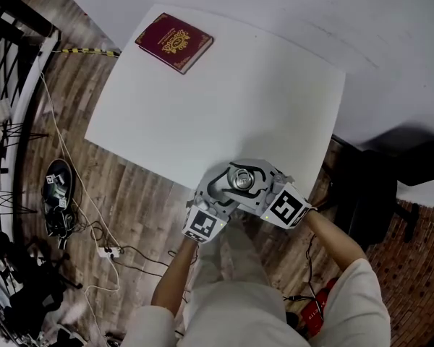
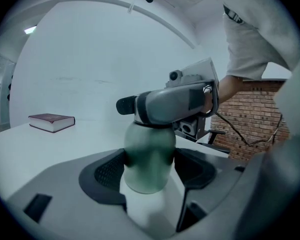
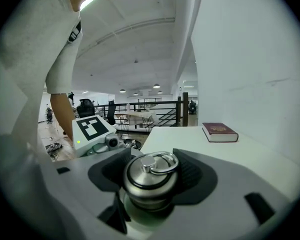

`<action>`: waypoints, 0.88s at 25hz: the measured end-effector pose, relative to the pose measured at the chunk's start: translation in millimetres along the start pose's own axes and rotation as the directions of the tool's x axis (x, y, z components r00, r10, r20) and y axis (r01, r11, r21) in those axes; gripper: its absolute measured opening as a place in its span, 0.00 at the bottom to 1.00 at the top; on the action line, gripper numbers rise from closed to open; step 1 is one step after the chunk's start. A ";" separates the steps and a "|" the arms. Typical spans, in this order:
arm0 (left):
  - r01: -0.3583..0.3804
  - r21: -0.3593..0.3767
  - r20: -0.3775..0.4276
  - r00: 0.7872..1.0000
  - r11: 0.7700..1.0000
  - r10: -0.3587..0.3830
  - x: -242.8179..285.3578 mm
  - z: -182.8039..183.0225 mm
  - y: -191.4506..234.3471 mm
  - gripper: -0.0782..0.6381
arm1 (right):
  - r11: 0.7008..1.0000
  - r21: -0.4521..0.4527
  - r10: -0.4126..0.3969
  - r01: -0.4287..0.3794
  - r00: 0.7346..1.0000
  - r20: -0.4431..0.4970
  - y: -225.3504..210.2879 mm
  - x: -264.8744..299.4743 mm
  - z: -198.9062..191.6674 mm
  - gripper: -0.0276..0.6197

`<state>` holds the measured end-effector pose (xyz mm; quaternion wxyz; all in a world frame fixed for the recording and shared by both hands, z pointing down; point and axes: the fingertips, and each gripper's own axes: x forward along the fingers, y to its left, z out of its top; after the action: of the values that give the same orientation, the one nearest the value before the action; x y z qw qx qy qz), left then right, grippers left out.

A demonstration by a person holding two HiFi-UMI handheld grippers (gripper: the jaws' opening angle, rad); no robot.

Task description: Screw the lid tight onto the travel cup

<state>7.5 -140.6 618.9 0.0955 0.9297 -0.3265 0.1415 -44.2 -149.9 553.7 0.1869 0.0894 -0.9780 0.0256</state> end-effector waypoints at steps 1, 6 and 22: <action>0.001 0.000 -0.001 1.000 1.000 -0.001 0.0 0.0 0.1 0.54 | 1.000 0.007 -0.024 0.024 1.000 0.003 -1.2 -0.1 -0.4 0.44; 0.003 -0.003 -0.004 1.000 1.000 -0.003 0.5 -0.7 1.3 0.54 | 0.987 0.050 -0.155 0.154 0.988 0.016 -8.8 -0.2 -2.4 0.44; 0.010 -0.005 -0.007 1.000 1.000 -0.010 0.8 -0.8 1.1 0.54 | 0.861 0.172 -0.486 0.478 0.874 0.008 -26.8 -7.7 -3.4 0.44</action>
<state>7.3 -141.7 620.0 0.1000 0.9305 -0.3218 0.1436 -31.0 -174.7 554.4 0.1542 0.3468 -0.9235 0.0562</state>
